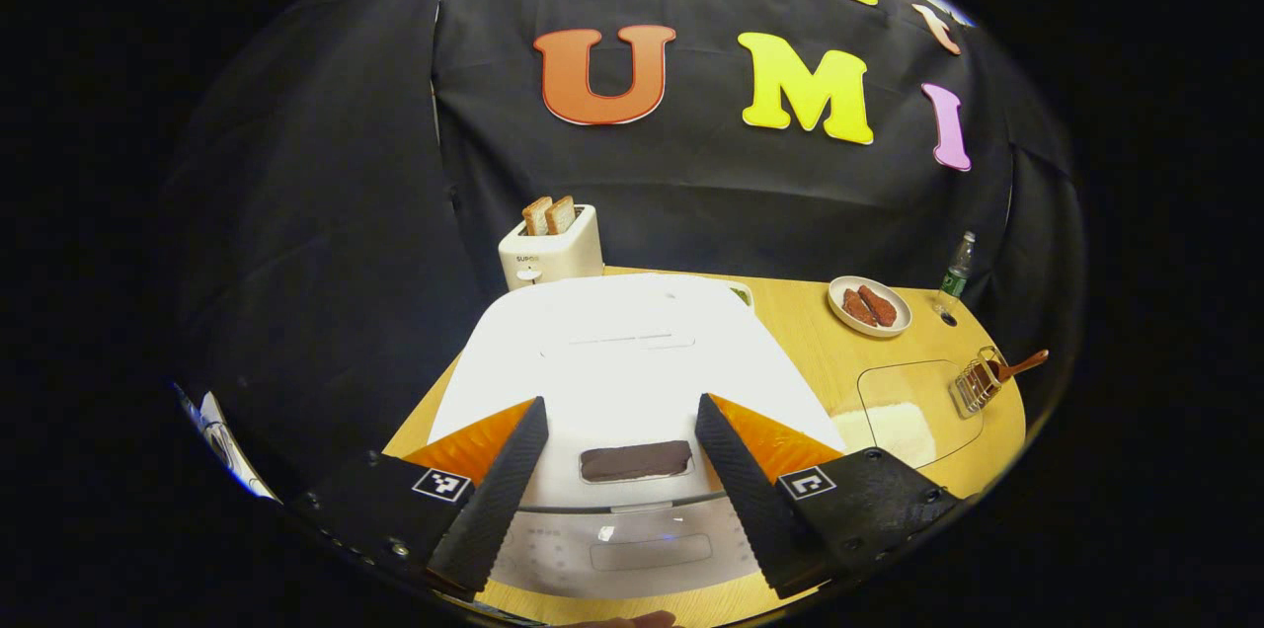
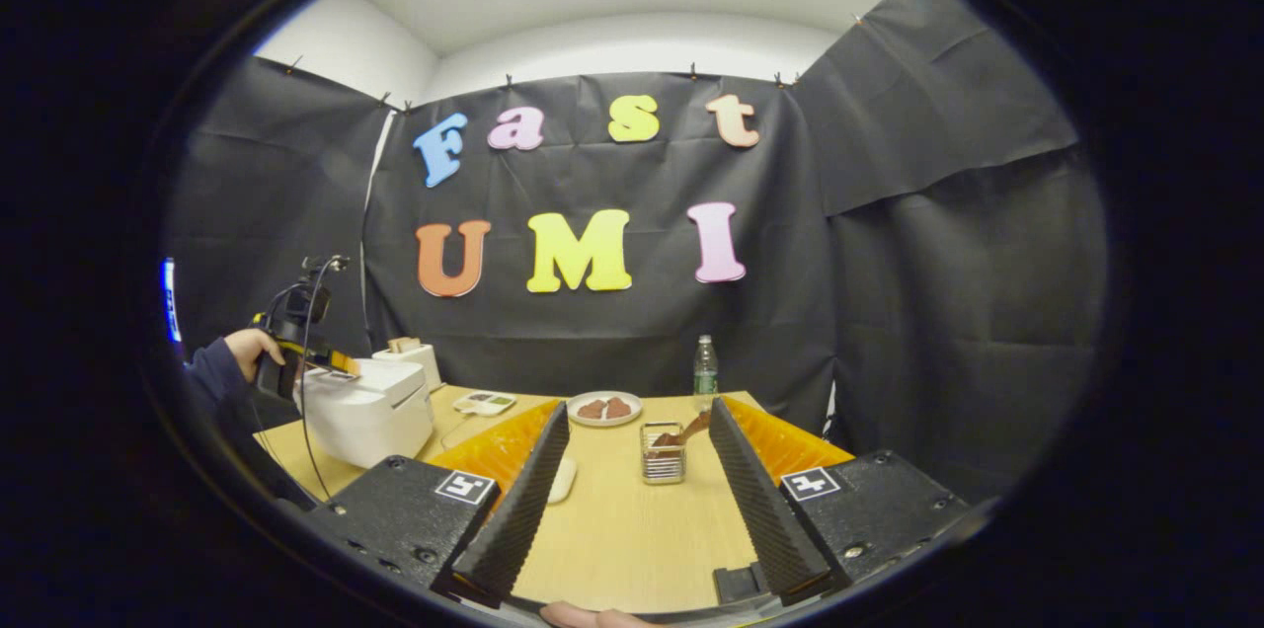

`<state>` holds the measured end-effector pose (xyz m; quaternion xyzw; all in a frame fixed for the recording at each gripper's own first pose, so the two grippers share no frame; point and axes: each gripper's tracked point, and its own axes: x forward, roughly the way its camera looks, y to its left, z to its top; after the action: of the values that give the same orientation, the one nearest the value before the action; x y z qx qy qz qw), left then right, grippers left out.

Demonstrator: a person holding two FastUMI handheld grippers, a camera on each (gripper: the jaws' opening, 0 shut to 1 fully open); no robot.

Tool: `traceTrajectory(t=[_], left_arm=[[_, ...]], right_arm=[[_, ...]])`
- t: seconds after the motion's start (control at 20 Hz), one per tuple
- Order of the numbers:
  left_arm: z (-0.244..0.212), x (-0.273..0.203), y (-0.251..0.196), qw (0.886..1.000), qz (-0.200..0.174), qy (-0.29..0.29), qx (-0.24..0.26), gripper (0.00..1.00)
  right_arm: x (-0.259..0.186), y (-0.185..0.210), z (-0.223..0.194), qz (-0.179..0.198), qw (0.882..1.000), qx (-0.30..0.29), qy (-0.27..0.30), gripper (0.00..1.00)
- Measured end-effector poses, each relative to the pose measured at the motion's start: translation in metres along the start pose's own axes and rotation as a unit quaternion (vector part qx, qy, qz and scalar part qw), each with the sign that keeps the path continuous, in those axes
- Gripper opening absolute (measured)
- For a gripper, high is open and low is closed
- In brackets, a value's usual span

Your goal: Close the left gripper, press the button to open the rice cooker; take a wooden spoon from the chopstick holder with the right hand, scoop a spoonful of rice and pour it into the rice cooker, then put the wooden spoon back into the chopstick holder.

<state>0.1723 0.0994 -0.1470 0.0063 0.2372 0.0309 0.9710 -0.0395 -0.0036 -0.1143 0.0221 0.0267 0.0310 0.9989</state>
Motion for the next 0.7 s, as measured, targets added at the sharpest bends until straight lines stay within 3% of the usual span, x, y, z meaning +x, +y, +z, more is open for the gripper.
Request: traceTrajectory(t=[0.55, 0.7], left_arm=[[-0.006, 0.005, 0.002, 1.000, 0.002, -0.013, -0.005, 0.98], [-0.004, 0.007, 0.002, 1.000, 0.004, -0.024, -0.007, 0.98]], right_arm=[[0.003, -0.008, -0.012, -0.006, 1.000, 0.017, 0.010, 0.87], [0.003, -0.009, -0.013, -0.008, 1.000, 0.019, 0.012, 0.90]])
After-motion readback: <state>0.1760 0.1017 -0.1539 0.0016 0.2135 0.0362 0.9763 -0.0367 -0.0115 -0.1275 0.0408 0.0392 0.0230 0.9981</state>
